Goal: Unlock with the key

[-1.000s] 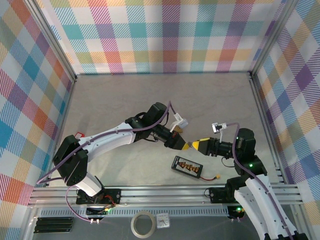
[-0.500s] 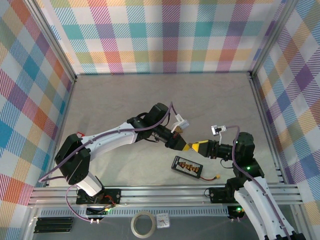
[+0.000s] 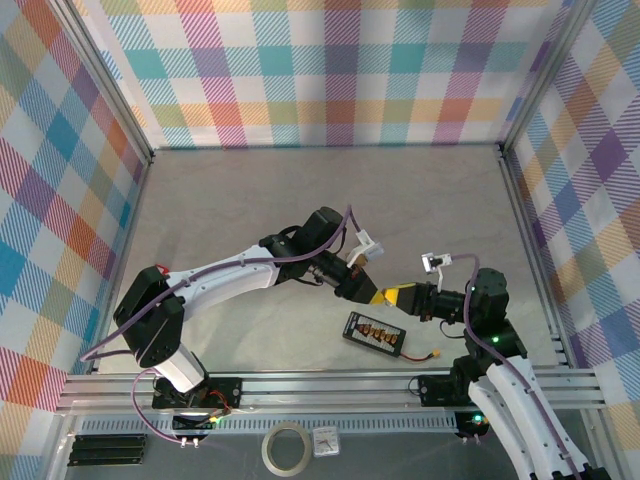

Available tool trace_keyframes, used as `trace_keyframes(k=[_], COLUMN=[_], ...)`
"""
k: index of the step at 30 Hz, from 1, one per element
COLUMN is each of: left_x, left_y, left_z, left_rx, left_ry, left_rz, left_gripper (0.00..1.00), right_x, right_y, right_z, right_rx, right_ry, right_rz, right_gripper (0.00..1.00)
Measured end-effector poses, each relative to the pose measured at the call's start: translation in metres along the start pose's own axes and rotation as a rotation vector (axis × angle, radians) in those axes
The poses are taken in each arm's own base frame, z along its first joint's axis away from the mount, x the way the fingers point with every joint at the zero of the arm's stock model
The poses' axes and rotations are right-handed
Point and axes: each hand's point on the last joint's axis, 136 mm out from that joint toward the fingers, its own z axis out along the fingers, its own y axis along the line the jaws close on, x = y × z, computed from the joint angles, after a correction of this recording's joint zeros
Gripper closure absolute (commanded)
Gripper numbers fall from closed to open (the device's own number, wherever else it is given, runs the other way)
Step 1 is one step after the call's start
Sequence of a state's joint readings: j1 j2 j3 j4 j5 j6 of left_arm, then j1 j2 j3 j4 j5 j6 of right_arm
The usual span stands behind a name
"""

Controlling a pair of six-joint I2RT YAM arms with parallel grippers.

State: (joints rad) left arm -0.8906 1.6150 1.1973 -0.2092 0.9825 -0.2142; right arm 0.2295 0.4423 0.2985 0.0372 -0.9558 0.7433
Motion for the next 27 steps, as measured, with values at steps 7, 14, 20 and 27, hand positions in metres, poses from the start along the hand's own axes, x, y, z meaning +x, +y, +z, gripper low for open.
trace_keyframes(k=[7, 14, 20, 27], left_x=[-0.001, -0.007, 0.002, -0.005], left_y=[0.000, 0.012, 0.026, 0.023], left_z=[0.000, -0.004, -0.007, -0.007], left_rx=[0.003, -0.019, -0.016, 0.010], left_ry=[-0.002, -0.072, -0.131, -0.172], left_rz=[0.014, -0.017, -0.090, -0.092], left_gripper=[0.71, 0.50, 0.51, 0.53], right_x=[0.001, 0.000, -0.002, -0.002], right_y=[0.003, 0.002, -0.003, -0.005], right_z=[-0.002, -0.004, -0.004, -0.003], right_rx=[-0.008, 0.018, 0.039, 0.046], right_ry=[-0.014, -0.042, -0.055, -0.052], right_rz=[0.001, -0.003, 0.006, 0.018], right_gripper=[1.00, 1.00, 1.00, 1.00])
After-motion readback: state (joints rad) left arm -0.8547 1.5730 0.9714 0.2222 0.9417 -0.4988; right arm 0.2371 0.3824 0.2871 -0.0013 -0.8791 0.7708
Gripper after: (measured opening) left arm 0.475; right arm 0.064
